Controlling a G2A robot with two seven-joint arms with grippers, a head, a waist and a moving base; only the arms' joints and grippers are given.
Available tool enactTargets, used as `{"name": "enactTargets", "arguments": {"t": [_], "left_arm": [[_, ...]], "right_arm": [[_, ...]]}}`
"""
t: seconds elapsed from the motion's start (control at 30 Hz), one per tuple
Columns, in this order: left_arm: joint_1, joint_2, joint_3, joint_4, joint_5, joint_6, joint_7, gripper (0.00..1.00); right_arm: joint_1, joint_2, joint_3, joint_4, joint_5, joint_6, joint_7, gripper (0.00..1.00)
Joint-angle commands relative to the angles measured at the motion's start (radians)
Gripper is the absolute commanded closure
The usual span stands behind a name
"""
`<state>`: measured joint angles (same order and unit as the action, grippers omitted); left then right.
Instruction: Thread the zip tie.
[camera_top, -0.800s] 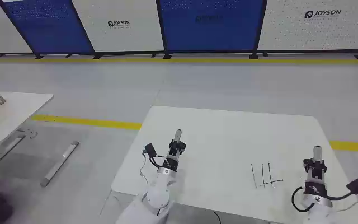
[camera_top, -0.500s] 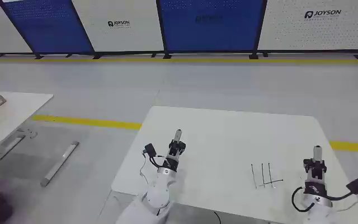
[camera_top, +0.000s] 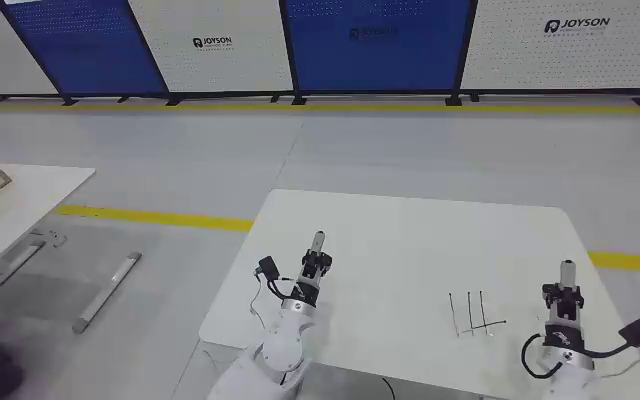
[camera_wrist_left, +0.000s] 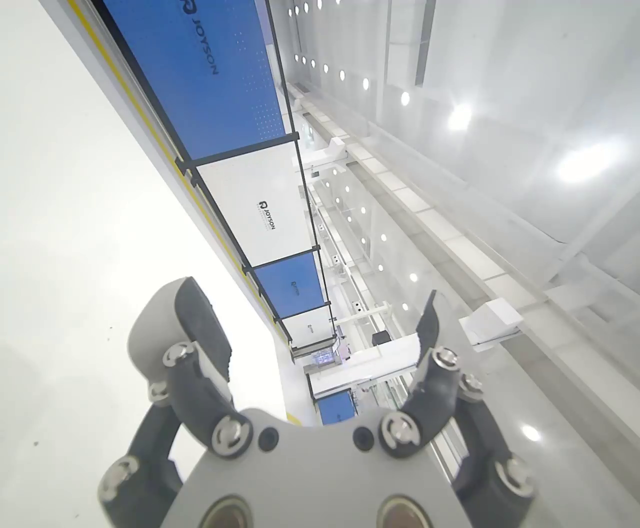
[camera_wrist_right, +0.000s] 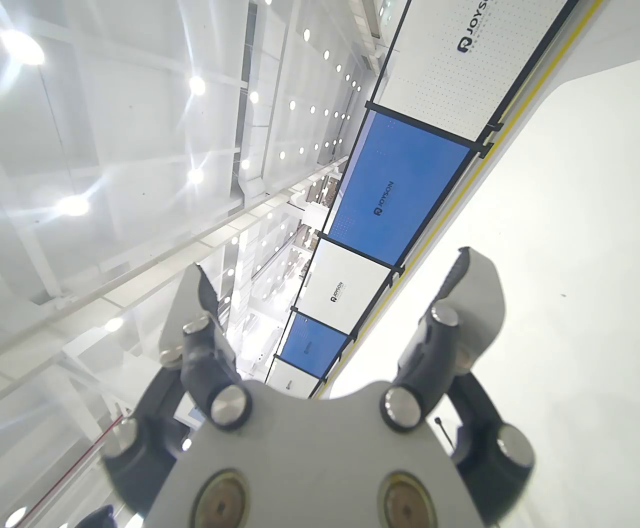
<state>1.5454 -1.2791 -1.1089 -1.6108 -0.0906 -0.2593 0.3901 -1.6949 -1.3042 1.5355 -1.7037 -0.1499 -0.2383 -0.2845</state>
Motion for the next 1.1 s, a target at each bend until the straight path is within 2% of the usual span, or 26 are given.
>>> {"name": "enactTargets", "arguments": {"t": [0.0, 0.1, 0.3, 0.37, 0.43, 0.87, 0.9, 0.93, 0.97, 1.03, 1.07], "left_arm": [[0.000, 0.000, 0.000, 0.000, 0.000, 0.000, 0.000, 0.00], [0.000, 0.000, 0.000, 0.000, 0.000, 0.000, 0.000, 0.00], [0.000, 0.000, 0.000, 0.000, 0.000, 0.000, 0.000, 0.00], [0.000, 0.000, 0.000, 0.000, 0.000, 0.000, 0.000, 0.00], [0.000, 0.000, 0.000, 0.000, 0.000, 0.000, 0.000, 0.00], [0.000, 0.000, 0.000, 0.000, 0.000, 0.000, 0.000, 0.00], [0.000, 0.000, 0.000, 0.000, 0.000, 0.000, 0.000, 0.00], [0.000, 0.000, 0.000, 0.000, 0.000, 0.000, 0.000, 0.00], [0.000, 0.000, 0.000, 0.000, 0.000, 0.000, 0.000, 0.00], [0.000, 0.000, 0.000, 0.000, 0.000, 0.000, 0.000, 0.00], [0.000, 0.000, 0.000, 0.000, 0.000, 0.000, 0.000, 0.00]], "right_arm": [[0.001, 0.001, 0.000, -0.002, -0.006, 0.000, 0.007, 0.00], [-0.004, 0.006, 0.015, -0.015, -0.015, -0.011, 0.090, 0.00], [-0.019, 0.029, 0.095, -0.077, 0.025, -0.043, 0.399, 0.00], [-0.021, 0.040, 0.125, -0.098, 0.045, -0.038, 0.541, 0.00], [-0.013, 0.052, 0.163, -0.114, -0.016, -0.032, 0.634, 0.00], [-0.013, 0.053, 0.168, -0.115, -0.027, -0.029, 0.636, 0.00], [-0.010, 0.054, 0.161, -0.114, 0.021, -0.019, 0.691, 0.00], [0.019, 0.062, 0.193, -0.115, 0.153, 0.021, 0.850, 0.00], [0.049, 0.073, 0.245, -0.110, 0.224, 0.055, 0.963, 0.00], [0.098, 0.093, 0.313, -0.094, 0.279, 0.116, 1.160, 0.00], [0.117, 0.099, 0.332, -0.086, 0.294, 0.133, 1.201, 0.00]]}}
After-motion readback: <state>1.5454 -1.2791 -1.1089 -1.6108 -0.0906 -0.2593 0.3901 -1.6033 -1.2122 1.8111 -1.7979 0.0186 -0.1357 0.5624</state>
